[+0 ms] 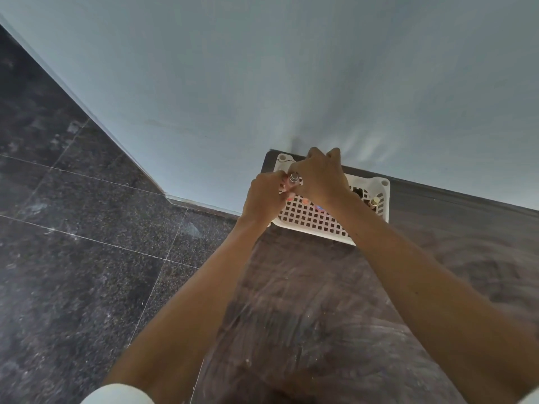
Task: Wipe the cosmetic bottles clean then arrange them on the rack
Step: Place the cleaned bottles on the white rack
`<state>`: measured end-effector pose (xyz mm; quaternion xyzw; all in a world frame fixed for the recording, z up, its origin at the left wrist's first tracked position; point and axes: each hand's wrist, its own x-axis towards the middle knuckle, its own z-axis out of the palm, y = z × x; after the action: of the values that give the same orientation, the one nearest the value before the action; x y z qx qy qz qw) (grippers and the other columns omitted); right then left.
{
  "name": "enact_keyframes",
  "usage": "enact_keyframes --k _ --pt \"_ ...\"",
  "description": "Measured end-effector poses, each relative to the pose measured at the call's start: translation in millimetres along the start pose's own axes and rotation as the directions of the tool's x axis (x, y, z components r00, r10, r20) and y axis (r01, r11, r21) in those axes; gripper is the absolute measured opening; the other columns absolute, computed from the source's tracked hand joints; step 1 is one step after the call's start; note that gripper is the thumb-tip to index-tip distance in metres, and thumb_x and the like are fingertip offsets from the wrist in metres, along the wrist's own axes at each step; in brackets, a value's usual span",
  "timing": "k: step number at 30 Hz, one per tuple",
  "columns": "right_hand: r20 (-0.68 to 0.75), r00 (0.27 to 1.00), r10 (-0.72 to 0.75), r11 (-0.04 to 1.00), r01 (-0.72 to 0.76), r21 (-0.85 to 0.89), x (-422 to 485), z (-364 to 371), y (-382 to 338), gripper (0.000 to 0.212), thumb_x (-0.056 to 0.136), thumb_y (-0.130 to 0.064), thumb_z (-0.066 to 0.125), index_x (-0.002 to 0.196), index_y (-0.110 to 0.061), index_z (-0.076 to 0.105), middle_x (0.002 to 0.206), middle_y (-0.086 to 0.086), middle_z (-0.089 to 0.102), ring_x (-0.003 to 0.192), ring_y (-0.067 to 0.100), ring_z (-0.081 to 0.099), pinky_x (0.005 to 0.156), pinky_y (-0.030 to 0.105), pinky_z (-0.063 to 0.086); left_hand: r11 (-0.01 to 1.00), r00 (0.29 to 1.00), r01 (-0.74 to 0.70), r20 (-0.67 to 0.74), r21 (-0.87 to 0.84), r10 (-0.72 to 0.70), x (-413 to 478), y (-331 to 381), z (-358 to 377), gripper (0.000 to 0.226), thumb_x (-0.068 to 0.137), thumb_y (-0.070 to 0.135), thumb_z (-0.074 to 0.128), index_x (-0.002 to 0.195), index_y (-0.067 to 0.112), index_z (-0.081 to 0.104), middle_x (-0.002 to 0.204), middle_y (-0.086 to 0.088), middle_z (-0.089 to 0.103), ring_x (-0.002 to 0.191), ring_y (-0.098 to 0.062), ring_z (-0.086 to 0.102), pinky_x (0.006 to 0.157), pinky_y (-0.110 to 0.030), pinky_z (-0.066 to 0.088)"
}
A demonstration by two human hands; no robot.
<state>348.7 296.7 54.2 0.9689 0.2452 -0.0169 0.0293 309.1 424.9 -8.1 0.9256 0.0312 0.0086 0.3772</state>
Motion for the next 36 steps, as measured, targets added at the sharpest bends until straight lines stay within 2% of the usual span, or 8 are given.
enact_keyframes --k 11,19,22,24,27,30,33,36 --pt "-0.013 1.0 0.013 1.0 -0.013 -0.003 4.8 10.6 5.6 0.034 0.082 -0.046 0.07 0.11 -0.027 0.068 0.099 0.001 0.064 0.112 0.019 0.051 0.093 0.044 0.029 1.0 1.0 0.014 -0.004 -0.007 -0.014 -4.6 4.4 2.2 0.024 0.084 0.013 0.078 0.106 0.011 0.07 0.105 -0.006 0.077 0.094 -0.022 0.075 0.087 -0.042 0.06" --pt "0.142 0.99 -0.005 0.99 -0.015 0.138 -4.9 -17.5 18.6 0.085 0.066 -0.054 0.08 0.141 -0.035 0.044 0.129 -0.003 0.056 0.126 0.022 0.037 0.095 0.046 0.028 0.998 1.0 -0.004 -0.002 0.063 0.004 -10.0 6.9 -4.7 0.024 0.098 0.027 0.064 0.118 0.015 0.067 0.113 -0.008 0.075 0.096 -0.024 0.074 0.084 -0.044 0.061" --pt "-0.07 0.971 0.231 0.767 -0.138 0.626 -44.1 -43.3 60.1 0.059 0.073 -0.056 0.075 0.126 -0.037 0.059 0.128 -0.012 0.057 0.12 0.011 0.047 0.099 0.035 0.034 0.994 0.993 0.066 -0.101 0.089 -0.057 -15.1 0.1 -13.4 0.044 0.092 -0.006 0.055 0.128 0.018 0.063 0.117 -0.005 0.073 0.096 -0.022 0.073 0.076 -0.037 0.063" --pt "-0.227 0.758 0.611 0.506 -0.154 0.848 -78.5 -33.2 94.5 0.032 0.084 -0.045 0.068 0.111 -0.027 0.069 0.105 -0.014 0.069 0.095 -0.001 0.062 0.089 0.019 0.046 0.994 0.978 0.109 -0.179 -0.007 -0.109 -19.8 -4.8 -20.5 0.039 0.093 -0.005 0.054 0.125 0.015 0.066 0.114 -0.003 0.074 0.09 -0.018 0.072 0.071 -0.027 0.061" --pt "0.077 0.473 0.878 0.142 -0.411 0.901 -115.8 19.6 130.4 0.027 0.087 -0.037 0.058 0.105 -0.021 0.07 0.098 -0.007 0.069 0.098 0.012 0.065 0.088 0.03 0.051 0.98 0.951 0.157 -0.251 -0.12 -0.183 -18.4 -8.5 -21.5 0.031 0.095 0.002 0.057 0.122 0.012 0.066 0.116 -0.004 0.073 0.09 -0.014 0.069 0.084 -0.028 0.058" --pt "0.374 0.511 0.774 0.02 -0.61 0.792 -132.0 67.5 134.6 0.031 0.092 -0.04 0.055 0.114 -0.021 0.067 0.112 -0.001 0.067 0.108 0.022 0.061 0.093 0.04 0.049 0.925 0.928 0.312 -0.136 -0.218 -0.346 -9.8 -2.4 -15.4 0.031 0.1 0.015 0.055 0.131 0.012 0.062 0.128 -0.007 0.068 0.108 -0.021 0.068 0.085 -0.024 0.05" --pt "0.397 0.578 0.713 0.073 -0.624 0.778 -132.7 81.8 124.6 0.032 0.096 -0.034 0.052 0.12 -0.019 0.066 0.114 -0.003 0.068 0.106 0.017 0.061 0.098 0.043 0.048 0.901 0.921 0.385 0.019 -0.201 -0.389 -7.2 4.8 -7.5 0.03 0.103 0.015 0.046 0.126 0.009 0.065 0.121 -0.006 0.07 0.098 -0.021 0.068 0.064 -0.011 0.048" --pt "0.379 0.604 0.701 0.092 -0.604 0.792 -125.3 80.5 120.2 0.028 0.097 -0.025 0.052 0.119 -0.017 0.067 0.108 -0.002 0.07 0.095 0.013 0.063 0.086 0.032 0.05 0.882 0.906 0.423 0.066 -0.208 -0.419 -5.0 6.7 -3.2 0.032 0.101 0.011 0.042 0.117 0.011 0.07 0.107 -0.007 0.074 0.092 -0.023 0.071 0.053 -0.016 0.047"
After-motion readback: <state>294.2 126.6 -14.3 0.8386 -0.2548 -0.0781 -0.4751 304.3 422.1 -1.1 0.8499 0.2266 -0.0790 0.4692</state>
